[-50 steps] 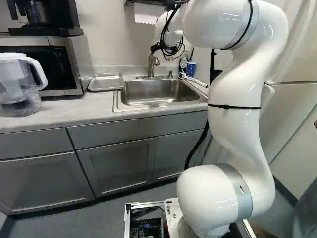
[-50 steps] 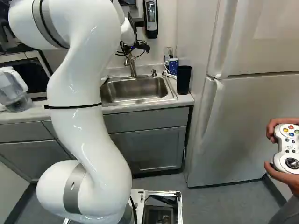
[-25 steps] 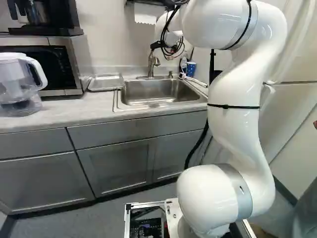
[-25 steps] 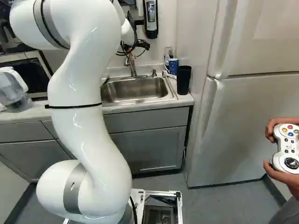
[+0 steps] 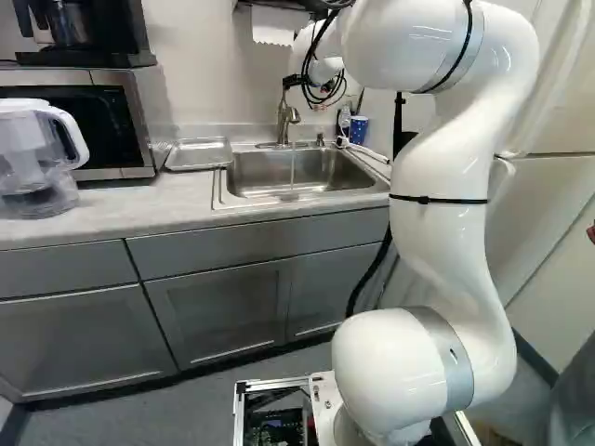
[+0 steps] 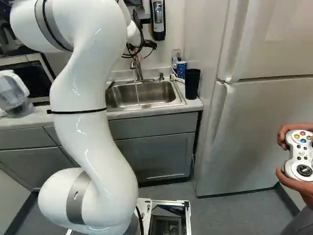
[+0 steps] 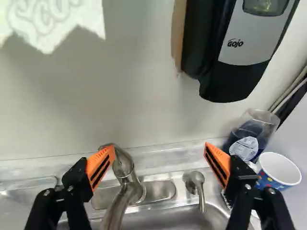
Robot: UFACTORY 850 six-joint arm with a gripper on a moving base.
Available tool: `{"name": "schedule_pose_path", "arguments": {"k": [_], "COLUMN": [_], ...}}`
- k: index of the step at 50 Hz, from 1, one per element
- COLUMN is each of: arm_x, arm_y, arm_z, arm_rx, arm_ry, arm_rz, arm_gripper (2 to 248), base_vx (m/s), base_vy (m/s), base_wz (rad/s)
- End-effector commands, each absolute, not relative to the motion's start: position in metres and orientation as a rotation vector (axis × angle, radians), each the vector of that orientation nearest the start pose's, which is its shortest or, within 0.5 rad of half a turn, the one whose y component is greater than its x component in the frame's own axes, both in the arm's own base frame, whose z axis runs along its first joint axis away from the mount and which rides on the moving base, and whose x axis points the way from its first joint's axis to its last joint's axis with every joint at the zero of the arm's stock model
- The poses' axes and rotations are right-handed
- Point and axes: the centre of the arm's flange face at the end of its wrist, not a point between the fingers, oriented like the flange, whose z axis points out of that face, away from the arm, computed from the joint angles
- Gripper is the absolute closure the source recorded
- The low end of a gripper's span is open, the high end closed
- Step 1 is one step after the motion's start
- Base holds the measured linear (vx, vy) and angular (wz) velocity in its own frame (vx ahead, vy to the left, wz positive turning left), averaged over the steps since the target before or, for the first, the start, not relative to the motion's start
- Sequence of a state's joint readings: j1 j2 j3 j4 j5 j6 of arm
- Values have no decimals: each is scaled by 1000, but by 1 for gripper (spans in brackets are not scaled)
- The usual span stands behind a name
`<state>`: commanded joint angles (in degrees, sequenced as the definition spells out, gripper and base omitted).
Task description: Rinse the cup and place it in the tray
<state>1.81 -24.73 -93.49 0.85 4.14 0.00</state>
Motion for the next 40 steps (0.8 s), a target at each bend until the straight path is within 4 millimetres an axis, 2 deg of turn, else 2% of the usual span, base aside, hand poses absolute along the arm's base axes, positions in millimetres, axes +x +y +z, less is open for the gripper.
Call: {"name": "schedule_pose_path", "arguments": {"k": [18, 40], "arm_x": [698, 658], "arm_y": [23, 34], "arm_z": [678, 682], "arm_rx": [-2504, -2513], "arm_ry": [-22, -46], "arm_rz": [-1852, -1821], "arm_gripper": [3, 3], "base_vx": [0, 0], "base_vy": [0, 0], "base_wz": [0, 0]}}
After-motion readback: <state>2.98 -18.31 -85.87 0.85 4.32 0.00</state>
